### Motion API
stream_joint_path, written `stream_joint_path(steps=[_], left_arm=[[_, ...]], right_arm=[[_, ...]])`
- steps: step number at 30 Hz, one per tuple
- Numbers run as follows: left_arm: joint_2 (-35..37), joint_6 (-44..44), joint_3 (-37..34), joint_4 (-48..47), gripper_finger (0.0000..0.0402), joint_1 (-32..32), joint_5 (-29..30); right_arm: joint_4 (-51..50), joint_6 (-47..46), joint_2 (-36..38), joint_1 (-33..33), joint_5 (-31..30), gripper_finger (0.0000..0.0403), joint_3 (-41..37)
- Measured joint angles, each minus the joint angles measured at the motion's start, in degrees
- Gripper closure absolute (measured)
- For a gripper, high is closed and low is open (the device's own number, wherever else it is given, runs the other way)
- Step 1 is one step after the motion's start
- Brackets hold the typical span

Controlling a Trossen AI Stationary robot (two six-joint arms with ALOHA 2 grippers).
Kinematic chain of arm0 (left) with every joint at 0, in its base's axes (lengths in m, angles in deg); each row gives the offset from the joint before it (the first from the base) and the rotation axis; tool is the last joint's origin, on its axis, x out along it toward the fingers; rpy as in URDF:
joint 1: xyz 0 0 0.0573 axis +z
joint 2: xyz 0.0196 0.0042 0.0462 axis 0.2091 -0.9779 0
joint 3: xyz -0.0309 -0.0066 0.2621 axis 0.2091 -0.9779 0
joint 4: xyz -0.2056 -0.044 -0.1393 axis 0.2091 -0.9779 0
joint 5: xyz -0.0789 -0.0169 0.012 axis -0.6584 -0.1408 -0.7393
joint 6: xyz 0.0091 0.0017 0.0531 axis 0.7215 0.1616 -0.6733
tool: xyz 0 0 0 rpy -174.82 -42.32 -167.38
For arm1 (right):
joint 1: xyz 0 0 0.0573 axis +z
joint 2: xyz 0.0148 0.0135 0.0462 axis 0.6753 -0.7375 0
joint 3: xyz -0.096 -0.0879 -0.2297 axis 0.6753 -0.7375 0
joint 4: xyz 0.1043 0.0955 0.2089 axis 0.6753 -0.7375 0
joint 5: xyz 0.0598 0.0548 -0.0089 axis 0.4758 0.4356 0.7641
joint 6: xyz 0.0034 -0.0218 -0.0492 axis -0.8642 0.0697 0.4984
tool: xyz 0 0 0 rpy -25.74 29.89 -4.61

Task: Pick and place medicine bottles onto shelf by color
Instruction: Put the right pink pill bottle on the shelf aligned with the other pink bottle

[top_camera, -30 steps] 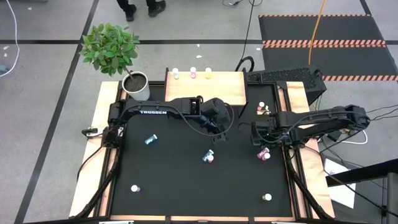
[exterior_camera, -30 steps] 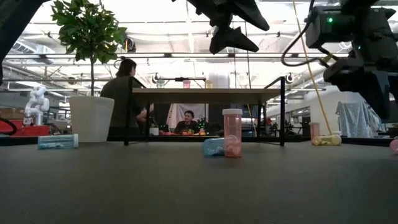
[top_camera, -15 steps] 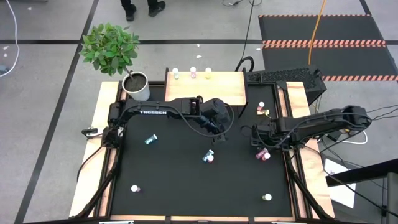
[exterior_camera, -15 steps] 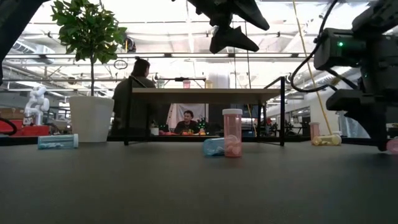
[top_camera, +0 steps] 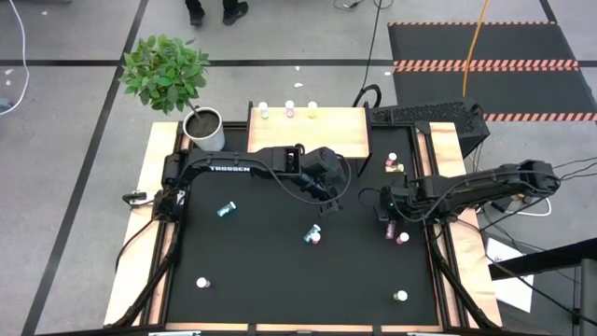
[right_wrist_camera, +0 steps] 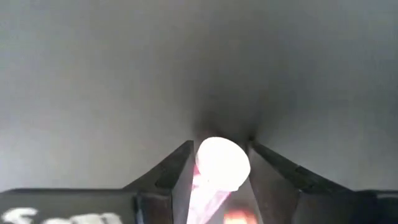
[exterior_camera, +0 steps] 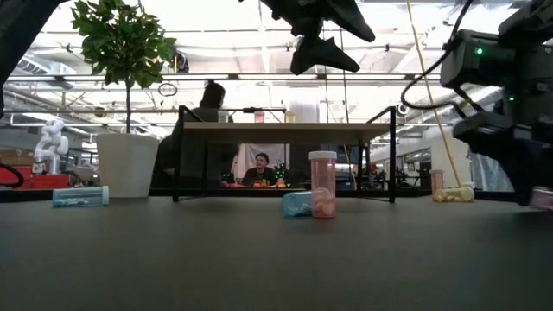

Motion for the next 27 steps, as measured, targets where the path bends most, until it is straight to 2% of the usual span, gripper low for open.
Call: stream_joint_path(steps=[5,9,13,20,27], left_arm=[[0.0,1.7,0.0,0.5,0.0163,0.1,0.8],[0.0,3.1,0.0,3.7,0.0163,0.2,1.0],[0.0,4.7,0.0,7.0,0.0163,0.2,1.0],[0.8,6.0,0.0,6.0,0.0163,0.2,1.0],[1.2,5.6,0.0,5.0,0.0163,0.0,0.4]], right_arm=[[4.4,8.9,1.4,-0.1,-6.8,0.0269,-0.1],[6.9,18.1,0.3,-0.8,-11.8,0.0250,-0.1],[6.5,23.3,-0.7,-2.2,-10.8,0.0212,-0.1],[3.7,17.8,-0.2,-1.6,-6.9,0.0130,0.1],[0.8,14.4,0.1,2.6,-5.5,0.0129,0.2]])
